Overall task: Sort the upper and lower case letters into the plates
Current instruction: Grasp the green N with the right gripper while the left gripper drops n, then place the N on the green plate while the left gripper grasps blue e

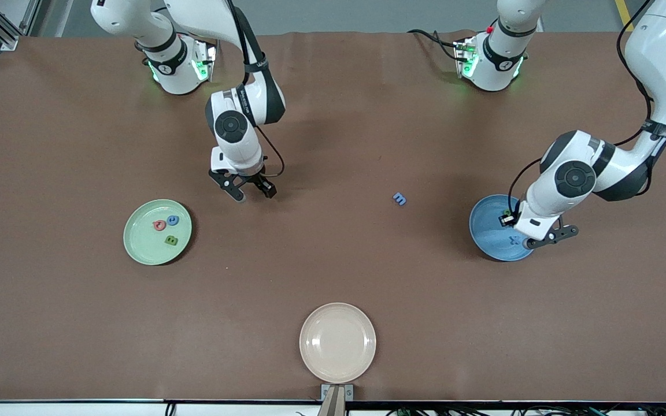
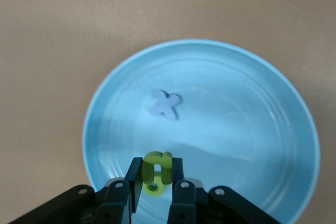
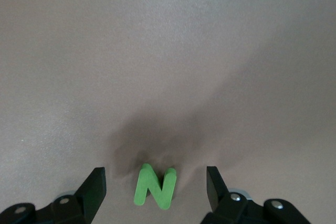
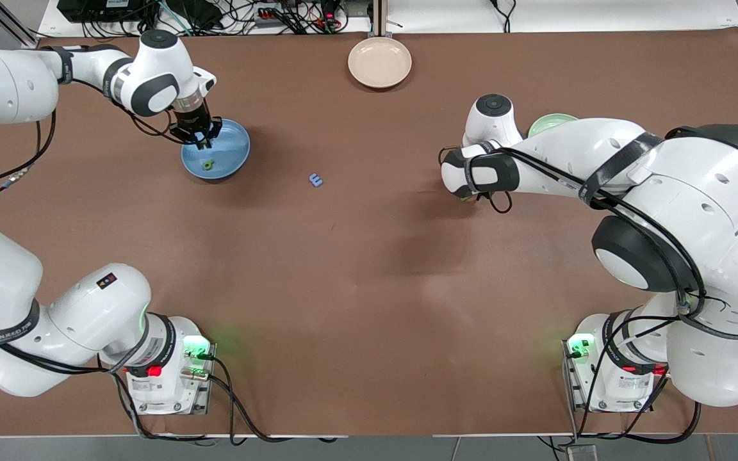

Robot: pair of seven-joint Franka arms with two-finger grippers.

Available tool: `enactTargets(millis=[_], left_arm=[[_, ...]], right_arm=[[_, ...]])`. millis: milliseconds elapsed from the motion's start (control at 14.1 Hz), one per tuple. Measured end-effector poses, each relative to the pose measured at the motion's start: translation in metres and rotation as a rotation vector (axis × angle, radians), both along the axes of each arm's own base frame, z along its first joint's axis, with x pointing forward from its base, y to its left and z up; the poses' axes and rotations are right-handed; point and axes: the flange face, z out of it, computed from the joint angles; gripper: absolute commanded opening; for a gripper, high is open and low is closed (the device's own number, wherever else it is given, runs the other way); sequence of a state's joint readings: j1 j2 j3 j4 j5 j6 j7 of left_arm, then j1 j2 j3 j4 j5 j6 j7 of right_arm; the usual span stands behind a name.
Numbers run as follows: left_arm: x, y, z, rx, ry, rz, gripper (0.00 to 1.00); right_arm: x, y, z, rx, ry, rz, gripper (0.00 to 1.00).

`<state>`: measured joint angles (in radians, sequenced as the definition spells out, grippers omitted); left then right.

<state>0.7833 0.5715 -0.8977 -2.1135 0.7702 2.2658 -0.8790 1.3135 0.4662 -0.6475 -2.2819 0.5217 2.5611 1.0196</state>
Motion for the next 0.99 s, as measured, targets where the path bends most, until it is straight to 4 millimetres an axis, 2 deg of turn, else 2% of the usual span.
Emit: enactTargets(millis=[284,497,639,852,923,994], left_arm=[[0.0,0.015,-0.01,0.004,-0.011,-0.04,0.14],[-0.001,0.016,-0.017,-0.008,-0.008,-0.048,0.16],[-0.002,0.016,-0.02,-0.014,-0.004,-0.05,0.18],[-0.002,0.015,-0.022,-0.016,0.0,-0.051,0.22],[-0.003,0.015,-0.023,-0.015,0.0,-0.054,0.37],[-0.003,0.015,-0.023,-0.014,0.0,-0.056,0.63]], right_arm=[[-0.014,0.014,-0.005,0.015,0.011,-0.011,0.66],[-0.016,0.016,-0.008,0.01,0.013,-0.012,0.58],[-0.017,0.016,-0.008,0.009,0.013,-0.012,0.44],[-0.016,0.016,-0.007,0.013,0.007,-0.015,0.09],[-0.015,0.016,-0.006,0.015,0.004,-0.015,0.02],[-0.014,0.016,-0.006,0.015,0.003,-0.017,0.0]])
